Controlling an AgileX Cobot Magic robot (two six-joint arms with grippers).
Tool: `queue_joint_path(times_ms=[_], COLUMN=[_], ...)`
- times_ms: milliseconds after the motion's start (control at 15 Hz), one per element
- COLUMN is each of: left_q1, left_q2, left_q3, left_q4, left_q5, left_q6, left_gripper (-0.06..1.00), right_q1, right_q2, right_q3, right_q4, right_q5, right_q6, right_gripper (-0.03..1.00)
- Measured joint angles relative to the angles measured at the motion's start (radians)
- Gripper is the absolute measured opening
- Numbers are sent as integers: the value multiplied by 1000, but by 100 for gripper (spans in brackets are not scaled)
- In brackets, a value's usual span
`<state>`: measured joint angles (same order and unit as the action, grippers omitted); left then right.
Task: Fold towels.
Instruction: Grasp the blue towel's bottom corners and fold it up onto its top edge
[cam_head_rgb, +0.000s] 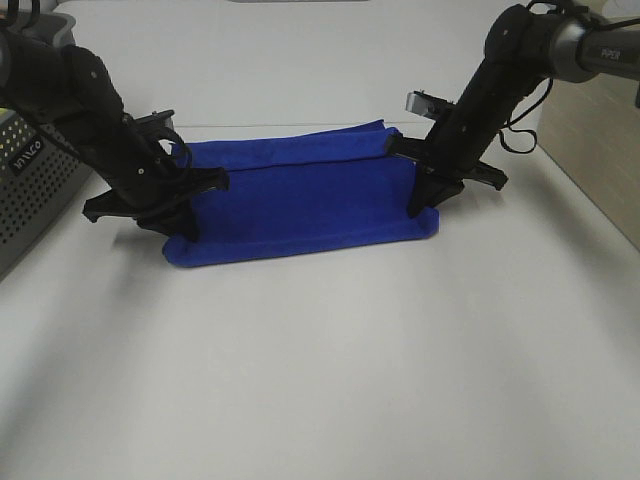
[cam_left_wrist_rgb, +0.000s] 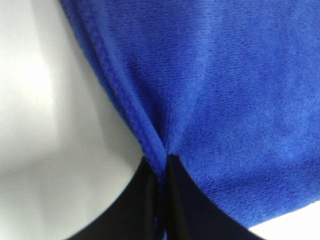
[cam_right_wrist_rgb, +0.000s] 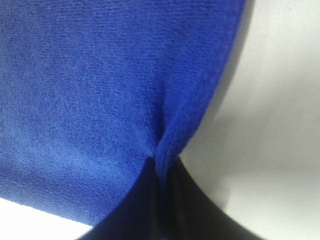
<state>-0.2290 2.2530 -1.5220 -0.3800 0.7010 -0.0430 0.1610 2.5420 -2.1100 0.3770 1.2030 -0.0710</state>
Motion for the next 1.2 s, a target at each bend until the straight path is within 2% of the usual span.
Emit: queue_joint_path(times_ms=[133,267,467,667,800,933,1067,1200], left_q1=[-10,-29,-64,-80,-80,-80,-75,-35], left_q2=[-24,-64,-113,-145,-147,-147,-147,-123], left_q3=[17,77,205,262,229,147,53,-48], left_q4=[15,21,17,-6,-11,-8,-7,-11], left_q5=[49,52,61,91,151,172,193,224], left_q6=[0,0,0,0,-1,-12,-41,-68], left_gripper=[3,3,3,3,3,3,3,3], right_q1=[1,1,1,2,2,2,2,2], right_q2=[-68,-178,-310,-378,-402,-403,-401,-365], right_q3=[101,275,587,762,757,683,578,415], right_q4=[2,3,18,21,17,4,-8,-11], right_q5=[1,-7,-109,-187,-195,-196,-190,-144], right_q6=[6,6,5,-6,-30,-31,-31,-31], right_gripper=[0,0,0,0,0,0,0,0])
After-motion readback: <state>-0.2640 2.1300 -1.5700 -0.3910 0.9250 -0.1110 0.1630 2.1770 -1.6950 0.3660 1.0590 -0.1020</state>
